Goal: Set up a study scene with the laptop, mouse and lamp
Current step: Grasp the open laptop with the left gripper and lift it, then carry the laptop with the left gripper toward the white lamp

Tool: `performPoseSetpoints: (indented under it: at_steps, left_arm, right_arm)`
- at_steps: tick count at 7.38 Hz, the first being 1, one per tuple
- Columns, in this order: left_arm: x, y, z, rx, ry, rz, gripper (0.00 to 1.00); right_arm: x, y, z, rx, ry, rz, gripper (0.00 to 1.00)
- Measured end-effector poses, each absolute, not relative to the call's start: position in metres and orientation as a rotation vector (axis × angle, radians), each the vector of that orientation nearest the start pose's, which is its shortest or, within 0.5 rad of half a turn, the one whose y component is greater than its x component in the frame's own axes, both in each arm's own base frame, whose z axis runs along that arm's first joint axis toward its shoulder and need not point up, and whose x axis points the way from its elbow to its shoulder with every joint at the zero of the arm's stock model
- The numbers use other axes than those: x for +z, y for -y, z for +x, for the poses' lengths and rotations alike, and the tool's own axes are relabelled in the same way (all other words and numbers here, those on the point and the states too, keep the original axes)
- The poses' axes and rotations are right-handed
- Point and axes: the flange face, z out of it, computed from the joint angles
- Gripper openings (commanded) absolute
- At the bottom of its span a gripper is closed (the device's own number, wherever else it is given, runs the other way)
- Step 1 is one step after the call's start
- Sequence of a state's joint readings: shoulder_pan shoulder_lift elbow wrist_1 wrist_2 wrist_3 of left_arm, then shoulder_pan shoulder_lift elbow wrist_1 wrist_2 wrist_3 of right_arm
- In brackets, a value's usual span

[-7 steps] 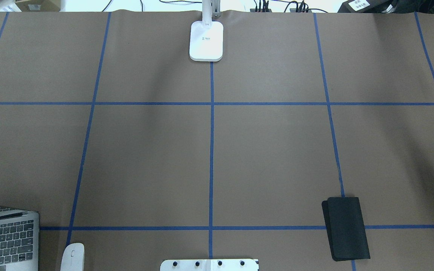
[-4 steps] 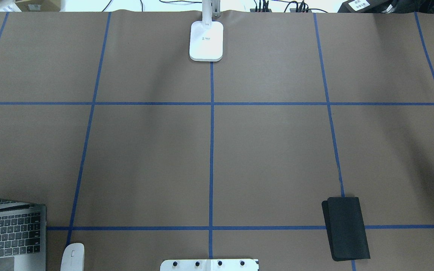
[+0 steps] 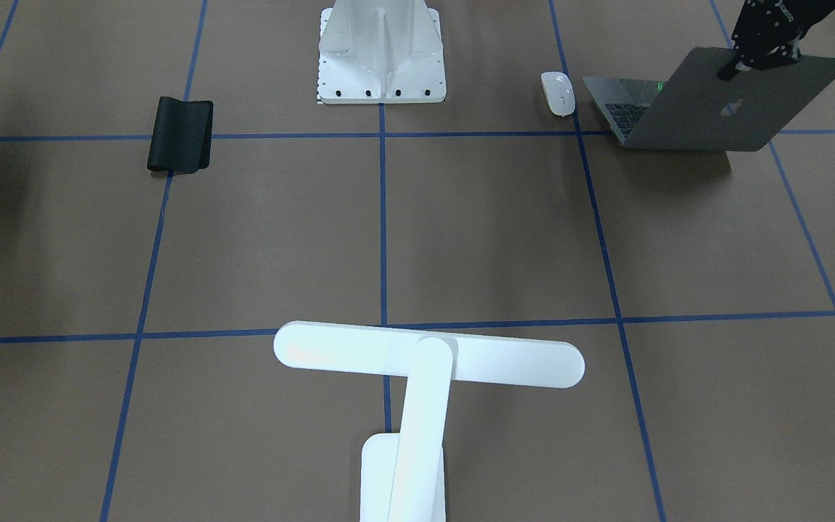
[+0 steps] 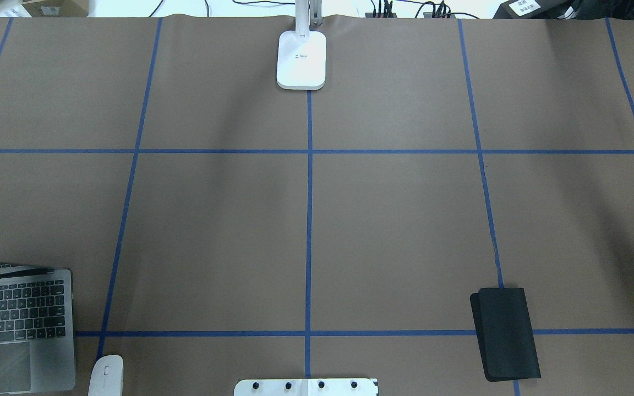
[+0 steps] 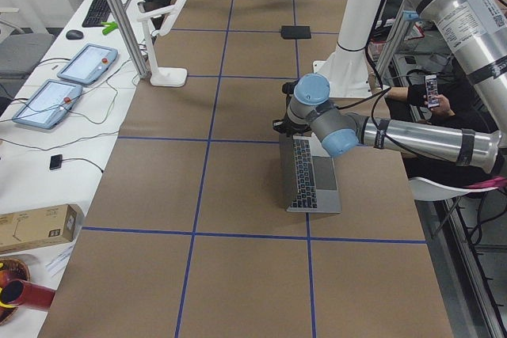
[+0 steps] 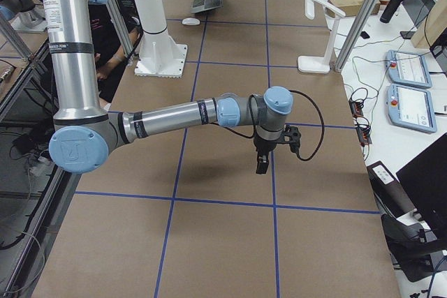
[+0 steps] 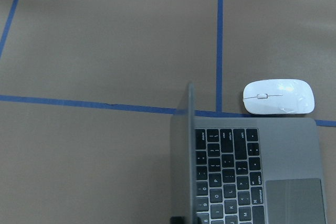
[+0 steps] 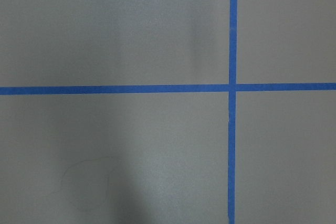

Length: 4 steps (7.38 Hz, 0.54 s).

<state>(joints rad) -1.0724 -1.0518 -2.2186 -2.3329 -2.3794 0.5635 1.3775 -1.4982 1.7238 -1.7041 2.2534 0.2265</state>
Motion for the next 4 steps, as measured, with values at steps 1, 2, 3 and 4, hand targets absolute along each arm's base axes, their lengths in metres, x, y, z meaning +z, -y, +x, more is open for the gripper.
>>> performPoseSetpoints:
  at_steps: [1, 2, 3, 4]
  left_arm:
    - [0.438, 0.305, 0.084, 1.297, -0.753, 0.949, 0.00]
    - [0.425, 0.326, 0.086, 1.296, -0.732, 0.959, 0.00]
    - [0.407, 0.348, 0.092, 1.294, -0.721, 0.966, 0.00]
    - [0.386, 0.371, 0.099, 1.290, -0.716, 0.967, 0.00]
  right_arm:
    - [0.567, 0.523, -0.030, 0.001, 0.685, -0.056, 1.00]
    - [0.568, 0.523, -0.030, 0.002, 0.685, -0.058, 1.00]
    - [0.569, 0.523, -0.030, 0.003, 0.684, -0.060, 1.00]
    - [0.570, 0.523, -0.030, 0.005, 0.683, -0.062, 1.00]
